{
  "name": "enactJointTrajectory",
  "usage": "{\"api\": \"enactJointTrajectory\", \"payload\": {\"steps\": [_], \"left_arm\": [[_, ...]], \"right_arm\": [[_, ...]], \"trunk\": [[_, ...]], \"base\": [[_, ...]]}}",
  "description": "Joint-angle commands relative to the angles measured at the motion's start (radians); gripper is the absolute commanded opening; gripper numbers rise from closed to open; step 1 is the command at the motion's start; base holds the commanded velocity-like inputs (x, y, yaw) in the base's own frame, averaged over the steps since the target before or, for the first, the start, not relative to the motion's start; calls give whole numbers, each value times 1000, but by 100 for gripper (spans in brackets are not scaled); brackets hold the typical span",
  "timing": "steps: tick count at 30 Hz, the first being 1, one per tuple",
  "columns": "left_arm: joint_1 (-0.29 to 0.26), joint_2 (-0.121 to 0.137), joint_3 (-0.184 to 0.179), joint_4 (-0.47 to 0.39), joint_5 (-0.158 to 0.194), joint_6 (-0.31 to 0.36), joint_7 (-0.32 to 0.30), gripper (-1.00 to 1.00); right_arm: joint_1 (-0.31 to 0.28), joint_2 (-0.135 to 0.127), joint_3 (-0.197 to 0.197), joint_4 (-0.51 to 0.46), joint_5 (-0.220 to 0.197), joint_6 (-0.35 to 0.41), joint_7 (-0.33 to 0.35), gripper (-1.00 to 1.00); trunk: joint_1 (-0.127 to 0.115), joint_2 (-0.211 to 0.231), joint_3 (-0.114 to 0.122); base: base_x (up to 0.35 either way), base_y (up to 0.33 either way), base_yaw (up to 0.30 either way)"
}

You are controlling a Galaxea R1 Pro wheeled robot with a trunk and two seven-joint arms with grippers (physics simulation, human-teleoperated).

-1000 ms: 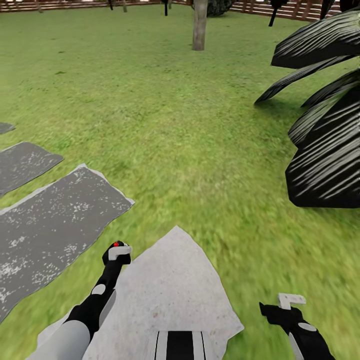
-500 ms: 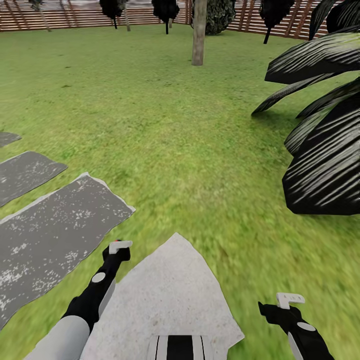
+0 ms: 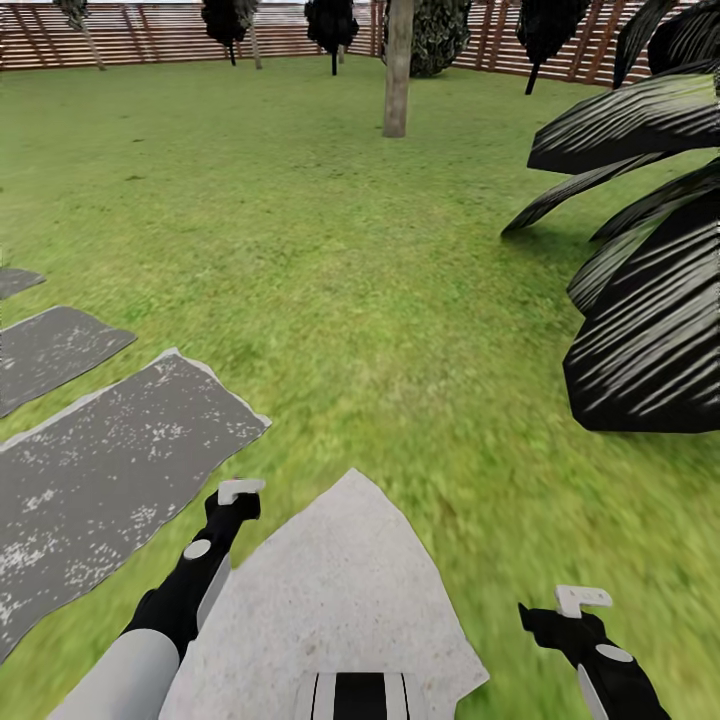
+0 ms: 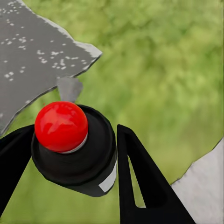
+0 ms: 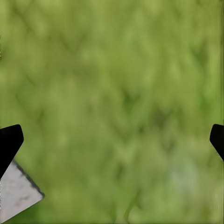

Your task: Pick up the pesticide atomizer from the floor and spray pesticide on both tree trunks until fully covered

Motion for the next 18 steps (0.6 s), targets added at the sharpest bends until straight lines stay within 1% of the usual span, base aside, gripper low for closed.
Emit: {"api": "enactJointTrajectory", "payload": {"steps": [1, 18], "left_arm": [[0, 0, 0, 0, 0, 0, 0, -100], [0, -3, -1, 0, 3, 2, 0, -100]], "right_arm": [[0, 0, 0, 0, 0, 0, 0, 100], [0, -2, -1, 0, 0, 0, 1, 100]], "trunk": [[0, 0, 4], [-8, 4, 70]], "base": [[0, 0, 0], [0, 0, 0]]}}
